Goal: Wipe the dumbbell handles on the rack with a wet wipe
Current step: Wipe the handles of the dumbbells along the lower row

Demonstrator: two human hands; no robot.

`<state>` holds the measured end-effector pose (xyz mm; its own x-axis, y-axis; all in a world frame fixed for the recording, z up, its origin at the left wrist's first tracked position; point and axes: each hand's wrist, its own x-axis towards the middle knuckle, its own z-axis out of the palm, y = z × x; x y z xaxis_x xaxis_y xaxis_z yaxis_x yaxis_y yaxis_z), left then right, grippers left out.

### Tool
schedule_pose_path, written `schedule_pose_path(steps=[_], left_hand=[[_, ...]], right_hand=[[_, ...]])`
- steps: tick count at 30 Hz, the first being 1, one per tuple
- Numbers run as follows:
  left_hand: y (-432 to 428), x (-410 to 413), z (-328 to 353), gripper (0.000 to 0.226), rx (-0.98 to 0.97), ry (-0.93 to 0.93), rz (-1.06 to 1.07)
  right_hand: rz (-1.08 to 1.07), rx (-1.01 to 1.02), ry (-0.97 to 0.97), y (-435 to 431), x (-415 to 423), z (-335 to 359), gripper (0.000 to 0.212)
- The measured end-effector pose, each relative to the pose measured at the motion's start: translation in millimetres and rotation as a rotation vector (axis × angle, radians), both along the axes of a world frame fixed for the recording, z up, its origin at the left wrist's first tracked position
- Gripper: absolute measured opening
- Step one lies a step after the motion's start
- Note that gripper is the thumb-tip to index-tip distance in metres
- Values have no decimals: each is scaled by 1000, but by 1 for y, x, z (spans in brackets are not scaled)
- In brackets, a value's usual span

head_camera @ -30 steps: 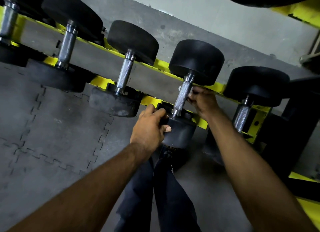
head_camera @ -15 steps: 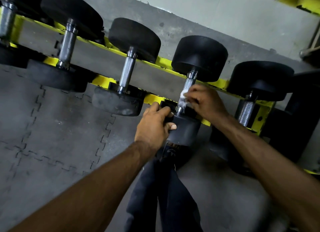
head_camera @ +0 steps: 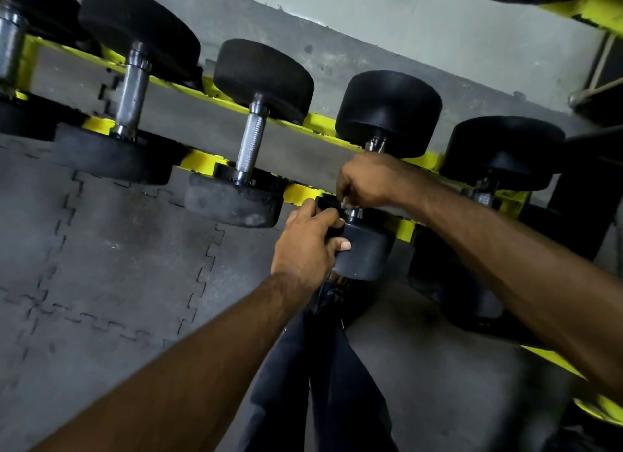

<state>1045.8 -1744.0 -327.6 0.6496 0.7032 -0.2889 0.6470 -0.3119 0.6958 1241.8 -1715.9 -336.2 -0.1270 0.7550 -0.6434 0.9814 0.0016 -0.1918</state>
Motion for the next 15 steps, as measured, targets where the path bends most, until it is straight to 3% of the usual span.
schedule_pose_path(steps=[3,5,7,10,13,15], left_hand=[[-1,0,-1,25,-4,-13,12],[0,0,-1,25,-6,-7,10],[0,0,-1,25,-6,5,4],[0,-1,0,24,-5,1,4],[0,-1,1,23,-11,2,-3],[0,-1,2,22,-18,5,-2]], right_hand=[[-201,194,189,-36,7,-7,15],[-480,341,321,-62,1,-13,8],[-803,405,334,-81,-12,-18,8],[-1240,269,236,-89,-17,-35,7],[-1607,112,504,-76,-15,-48,13],[-1591,12,625,-71,-14,-53,19]])
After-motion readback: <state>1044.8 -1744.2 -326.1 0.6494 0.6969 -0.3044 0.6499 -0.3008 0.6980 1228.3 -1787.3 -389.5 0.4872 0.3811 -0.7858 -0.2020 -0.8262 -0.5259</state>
